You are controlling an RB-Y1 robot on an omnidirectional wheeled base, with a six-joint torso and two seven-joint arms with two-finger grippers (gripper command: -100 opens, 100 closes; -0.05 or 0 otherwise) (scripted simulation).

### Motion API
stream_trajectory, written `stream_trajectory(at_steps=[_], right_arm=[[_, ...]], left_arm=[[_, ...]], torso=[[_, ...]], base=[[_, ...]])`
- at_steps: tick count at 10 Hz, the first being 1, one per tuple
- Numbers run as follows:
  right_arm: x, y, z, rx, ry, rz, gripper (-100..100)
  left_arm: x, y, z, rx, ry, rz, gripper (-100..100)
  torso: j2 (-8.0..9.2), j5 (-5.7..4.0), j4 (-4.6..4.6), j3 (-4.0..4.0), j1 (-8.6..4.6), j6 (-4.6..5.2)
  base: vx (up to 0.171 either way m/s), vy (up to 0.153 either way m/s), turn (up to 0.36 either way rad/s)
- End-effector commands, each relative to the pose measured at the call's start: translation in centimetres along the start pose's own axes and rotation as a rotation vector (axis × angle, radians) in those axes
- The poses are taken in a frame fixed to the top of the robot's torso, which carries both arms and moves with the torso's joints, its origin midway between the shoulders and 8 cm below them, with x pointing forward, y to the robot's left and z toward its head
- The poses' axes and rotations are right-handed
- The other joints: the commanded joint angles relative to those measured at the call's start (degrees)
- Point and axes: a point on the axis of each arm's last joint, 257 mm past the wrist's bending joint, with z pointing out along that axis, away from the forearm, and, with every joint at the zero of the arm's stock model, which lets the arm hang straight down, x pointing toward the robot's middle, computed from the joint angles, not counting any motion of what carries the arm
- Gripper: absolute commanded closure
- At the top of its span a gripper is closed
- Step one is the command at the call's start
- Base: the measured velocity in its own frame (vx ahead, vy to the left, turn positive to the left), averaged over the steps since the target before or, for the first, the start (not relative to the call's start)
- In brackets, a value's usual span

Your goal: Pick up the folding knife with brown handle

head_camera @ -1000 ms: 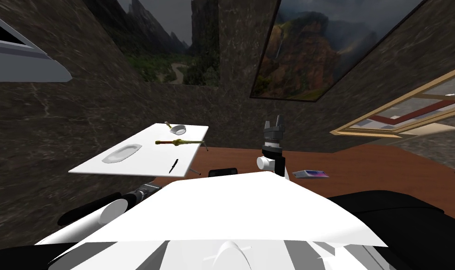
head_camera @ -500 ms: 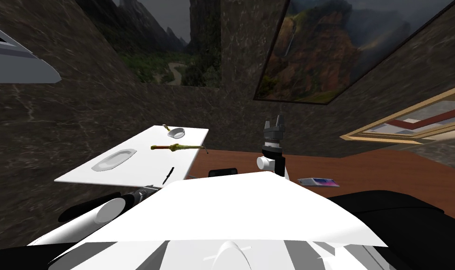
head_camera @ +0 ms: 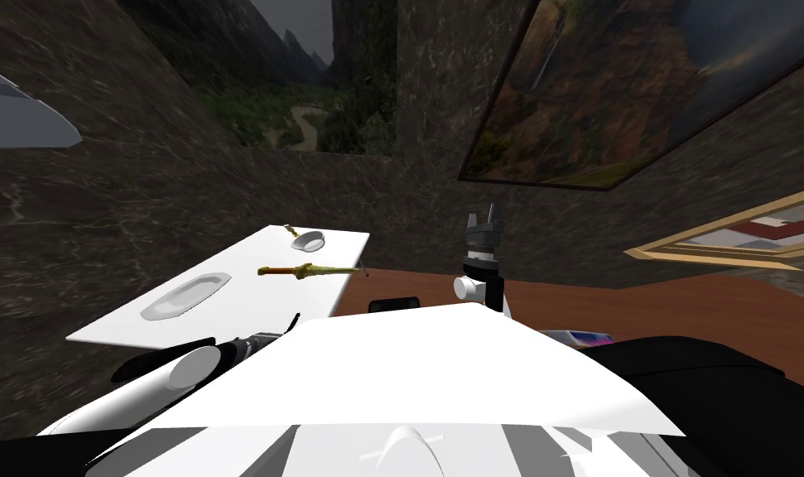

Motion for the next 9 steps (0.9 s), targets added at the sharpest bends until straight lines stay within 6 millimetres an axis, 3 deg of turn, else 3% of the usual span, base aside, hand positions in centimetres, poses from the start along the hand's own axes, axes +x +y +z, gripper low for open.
stream_trajectory(at_steps=[1, 2, 3, 4, 7, 8, 9], right_arm=[[0.0, 0.0, 0.0, 0.000, 0.000, 0.000, 0], [0.0, 0.0, 0.0, 0.000, 0.000, 0.000, 0], [0.0, 0.0, 0.0, 0.000, 0.000, 0.000, 0], [0.0, 0.0, 0.0, 0.000, 0.000, 0.000, 0], [0.0, 0.0, 0.0, 0.000, 0.000, 0.000, 0], [0.0, 0.0, 0.0, 0.000, 0.000, 0.000, 0], [0.0, 0.0, 0.0, 0.000, 0.000, 0.000, 0]], left_arm=[[-0.3, 0.3, 0.0, -0.017, -0.021, -0.028, -100], [-0.1, 0.2, 0.0, -0.010, -0.011, -0.016, -100], [-0.2, 0.2, 0.0, -0.012, -0.014, -0.019, 0], [-0.3, 0.2, 0.9, -0.010, -0.012, -0.020, -100], [-0.5, 0.3, 2.2, -0.008, -0.010, -0.020, -100], [-0.5, 0.3, 1.8, -0.009, -0.011, -0.021, -100], [-0.5, 0.3, 1.9, -0.008, -0.010, -0.020, 100]], torso=[[0.00, 0.00, 0.00, 0.00, 0.00, 0.00], [0.05, 0.00, 0.01, 0.03, 0.06, -0.01], [0.34, 0.01, 0.06, 0.18, 0.04, 0.00], [0.57, 0.00, 0.12, 0.32, 0.00, -0.01], [0.72, 0.00, 0.16, 0.42, -0.02, -0.01], [0.74, -0.01, 0.16, 0.42, -0.03, -0.01], [0.74, -0.01, 0.16, 0.43, -0.02, -0.01]], base=[[0.167, 0.024, 0.048], [0.072, 0.015, 0.007], [0.014, 0.002, -0.003], [0.010, 0.000, -0.003], [0.002, -0.001, -0.001], [0.000, 0.000, 0.000], [0.000, 0.000, 0.000]])
